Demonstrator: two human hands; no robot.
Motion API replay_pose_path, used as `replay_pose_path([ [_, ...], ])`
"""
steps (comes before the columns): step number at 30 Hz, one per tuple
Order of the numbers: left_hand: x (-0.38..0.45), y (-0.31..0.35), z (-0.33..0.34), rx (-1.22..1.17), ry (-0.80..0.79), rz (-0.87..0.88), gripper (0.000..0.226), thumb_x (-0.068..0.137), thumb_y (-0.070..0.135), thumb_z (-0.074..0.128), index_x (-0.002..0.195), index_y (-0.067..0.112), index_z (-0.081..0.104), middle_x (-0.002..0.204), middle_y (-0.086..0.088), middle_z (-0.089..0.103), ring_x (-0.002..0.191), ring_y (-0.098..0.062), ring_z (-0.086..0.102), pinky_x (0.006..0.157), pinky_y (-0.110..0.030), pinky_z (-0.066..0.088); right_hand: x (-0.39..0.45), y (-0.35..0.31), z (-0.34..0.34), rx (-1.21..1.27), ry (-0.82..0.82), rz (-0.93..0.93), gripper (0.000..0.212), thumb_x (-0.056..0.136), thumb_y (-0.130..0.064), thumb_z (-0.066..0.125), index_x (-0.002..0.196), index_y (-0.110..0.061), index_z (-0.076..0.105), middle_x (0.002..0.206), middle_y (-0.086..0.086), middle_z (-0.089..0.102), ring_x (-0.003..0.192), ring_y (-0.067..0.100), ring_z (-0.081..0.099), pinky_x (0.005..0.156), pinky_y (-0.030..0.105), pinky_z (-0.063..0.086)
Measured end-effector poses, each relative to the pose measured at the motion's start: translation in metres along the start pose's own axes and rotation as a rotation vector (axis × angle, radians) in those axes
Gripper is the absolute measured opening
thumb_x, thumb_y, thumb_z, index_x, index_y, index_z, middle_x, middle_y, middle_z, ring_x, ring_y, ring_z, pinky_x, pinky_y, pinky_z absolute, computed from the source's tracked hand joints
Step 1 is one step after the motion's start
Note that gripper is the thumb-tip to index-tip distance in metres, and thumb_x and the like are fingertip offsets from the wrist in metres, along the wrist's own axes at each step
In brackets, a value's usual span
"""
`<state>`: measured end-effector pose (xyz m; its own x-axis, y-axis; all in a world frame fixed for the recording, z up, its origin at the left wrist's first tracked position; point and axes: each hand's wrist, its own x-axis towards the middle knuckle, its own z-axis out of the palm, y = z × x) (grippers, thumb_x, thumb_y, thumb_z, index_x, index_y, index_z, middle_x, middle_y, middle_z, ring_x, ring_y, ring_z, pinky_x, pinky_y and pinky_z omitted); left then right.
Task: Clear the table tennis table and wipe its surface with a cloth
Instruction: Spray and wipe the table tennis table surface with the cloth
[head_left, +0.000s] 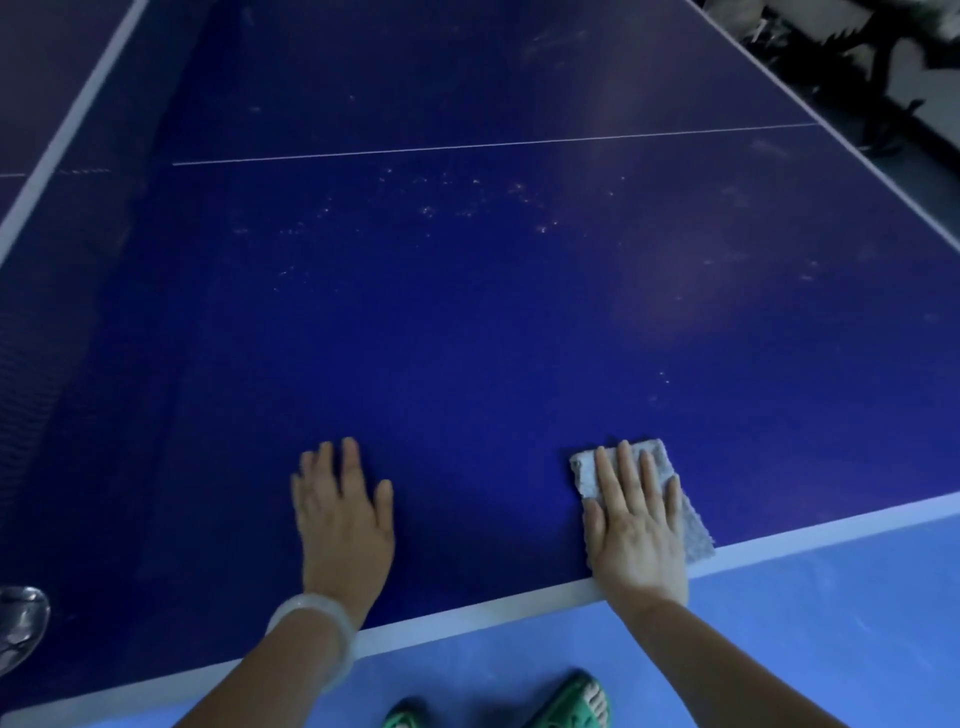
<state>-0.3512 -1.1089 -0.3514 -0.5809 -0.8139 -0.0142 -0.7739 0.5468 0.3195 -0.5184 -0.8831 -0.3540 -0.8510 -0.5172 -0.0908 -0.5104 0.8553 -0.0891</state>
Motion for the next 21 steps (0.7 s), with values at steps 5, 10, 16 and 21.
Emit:
replay_pose_path([
  [5, 0.011, 0.097, 0.026, -0.014, -0.068, 0.216, 0.065, 0.100, 0.045, 0.026, 0.154, 0.009, 0.022, 0.160, -0.019, 0.013, 0.149, -0.033, 0.005, 0.123, -0.043, 0.002, 0.002, 0.006, -0.002, -0.006, -0.007, -0.098, 0.058, 0.099, -0.043, 0.018, 0.155, -0.025, 0.017, 0.162, -0.003, 0.012, 0.151, 0.021, 0.004, 0.120, 0.048, 0.005],
  [10, 0.030, 0.155, 0.059, 0.102, -0.104, 0.020, 0.068, 0.099, 0.051, 0.009, 0.156, 0.014, 0.000, 0.162, -0.016, -0.005, 0.149, -0.032, -0.009, 0.121, -0.050, -0.005, 0.017, 0.052, -0.003, -0.069, -0.030, -0.472, 0.056, 0.101, -0.040, 0.026, 0.154, -0.022, 0.026, 0.162, -0.001, 0.019, 0.150, 0.023, 0.015, 0.116, 0.048, 0.014],
  [16, 0.026, 0.161, 0.067, 0.181, -0.072, -0.011, 0.069, 0.097, 0.047, 0.007, 0.155, 0.009, 0.011, 0.160, -0.022, 0.012, 0.149, -0.037, 0.005, 0.120, -0.055, 0.006, 0.059, 0.161, -0.018, -0.006, 0.048, 0.284, 0.052, 0.103, -0.035, 0.022, 0.154, -0.023, 0.026, 0.162, 0.004, 0.020, 0.150, 0.025, 0.013, 0.119, 0.051, 0.008],
  [21, 0.025, 0.162, 0.066, 0.192, -0.072, -0.017, 0.064, 0.100, 0.044, 0.014, 0.153, 0.008, 0.018, 0.158, -0.023, 0.019, 0.148, -0.037, 0.011, 0.120, -0.056, 0.011, 0.067, 0.096, -0.018, 0.005, 0.101, 0.218, 0.064, 0.094, -0.040, 0.021, 0.148, -0.010, 0.039, 0.156, 0.016, 0.032, 0.145, 0.038, 0.026, 0.116, 0.057, 0.018],
])
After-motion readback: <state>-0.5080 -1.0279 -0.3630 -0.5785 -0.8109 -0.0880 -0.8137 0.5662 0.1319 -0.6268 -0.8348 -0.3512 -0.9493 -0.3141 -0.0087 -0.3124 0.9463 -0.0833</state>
